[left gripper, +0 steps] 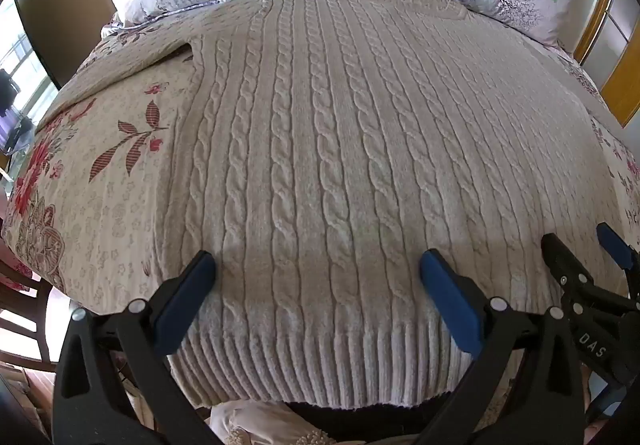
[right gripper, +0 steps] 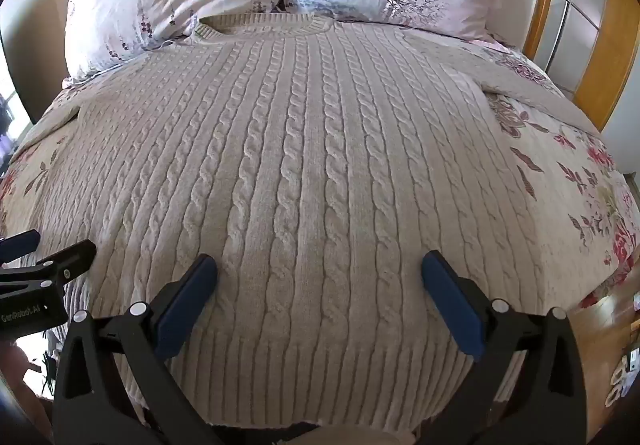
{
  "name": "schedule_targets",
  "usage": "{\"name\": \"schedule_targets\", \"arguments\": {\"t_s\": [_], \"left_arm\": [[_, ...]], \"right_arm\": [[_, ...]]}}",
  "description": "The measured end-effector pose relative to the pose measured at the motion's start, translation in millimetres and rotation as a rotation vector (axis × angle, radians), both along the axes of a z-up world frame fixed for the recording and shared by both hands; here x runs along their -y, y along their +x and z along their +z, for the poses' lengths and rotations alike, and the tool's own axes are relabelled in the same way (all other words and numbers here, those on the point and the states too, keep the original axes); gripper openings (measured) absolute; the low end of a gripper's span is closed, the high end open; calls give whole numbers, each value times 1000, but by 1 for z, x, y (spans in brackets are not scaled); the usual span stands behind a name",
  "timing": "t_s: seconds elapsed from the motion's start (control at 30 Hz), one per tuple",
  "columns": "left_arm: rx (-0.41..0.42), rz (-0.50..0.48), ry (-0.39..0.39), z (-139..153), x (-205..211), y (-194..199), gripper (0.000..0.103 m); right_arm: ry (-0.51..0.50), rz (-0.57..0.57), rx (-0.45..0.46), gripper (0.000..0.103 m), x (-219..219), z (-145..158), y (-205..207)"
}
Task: Fold small clothes
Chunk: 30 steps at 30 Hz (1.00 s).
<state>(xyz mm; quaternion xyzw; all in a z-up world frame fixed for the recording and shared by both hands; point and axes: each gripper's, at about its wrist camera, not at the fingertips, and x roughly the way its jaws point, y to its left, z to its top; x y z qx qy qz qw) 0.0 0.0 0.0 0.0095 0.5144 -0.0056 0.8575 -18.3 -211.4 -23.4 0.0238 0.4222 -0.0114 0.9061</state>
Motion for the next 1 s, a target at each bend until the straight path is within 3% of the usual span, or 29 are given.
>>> {"name": "schedule_targets", "arguments": {"t_s": [1.0], "left_arm": [[0,0,-1,0,0,0,101]], "right_arm": [[2,-1,-4,102,0,-1,2]]}}
